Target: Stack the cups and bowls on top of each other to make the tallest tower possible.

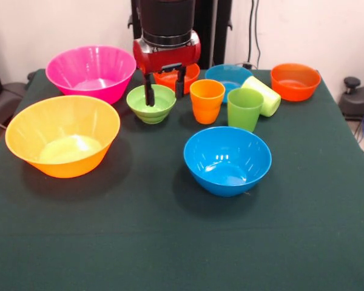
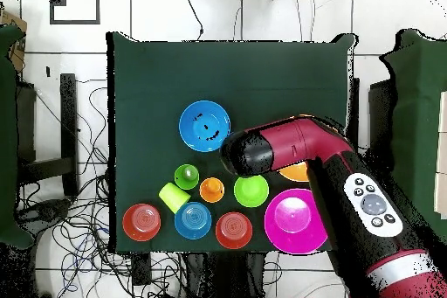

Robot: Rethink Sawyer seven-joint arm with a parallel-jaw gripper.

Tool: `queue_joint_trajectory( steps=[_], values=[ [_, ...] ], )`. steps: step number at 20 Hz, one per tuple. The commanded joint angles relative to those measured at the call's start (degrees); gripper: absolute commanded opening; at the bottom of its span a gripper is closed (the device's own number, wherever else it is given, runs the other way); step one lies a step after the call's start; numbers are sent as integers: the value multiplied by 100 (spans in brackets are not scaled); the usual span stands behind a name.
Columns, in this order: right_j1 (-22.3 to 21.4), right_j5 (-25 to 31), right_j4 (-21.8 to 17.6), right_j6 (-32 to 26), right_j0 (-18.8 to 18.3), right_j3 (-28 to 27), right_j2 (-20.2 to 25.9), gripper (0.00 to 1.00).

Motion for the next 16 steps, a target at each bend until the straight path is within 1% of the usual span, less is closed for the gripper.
queue_joint_trajectory(
  steps=[1, 9, 11, 12, 13, 14, 16],
  values=[
    [461, 475, -655, -2232, -150, -208, 342, 100],
    [560, 485, -775, -2249, -234, -271, 405, 100],
    [622, 453, -813, -2261, -253, -294, 399, 100],
    [730, 406, -855, -2201, -176, -357, 389, 100],
    [788, 399, -867, -2223, -183, -382, 394, 100],
    [897, 448, -841, -2344, -218, -481, 428, 100],
    [978, 520, -821, -2545, -305, -543, 490, 100]
  ],
)
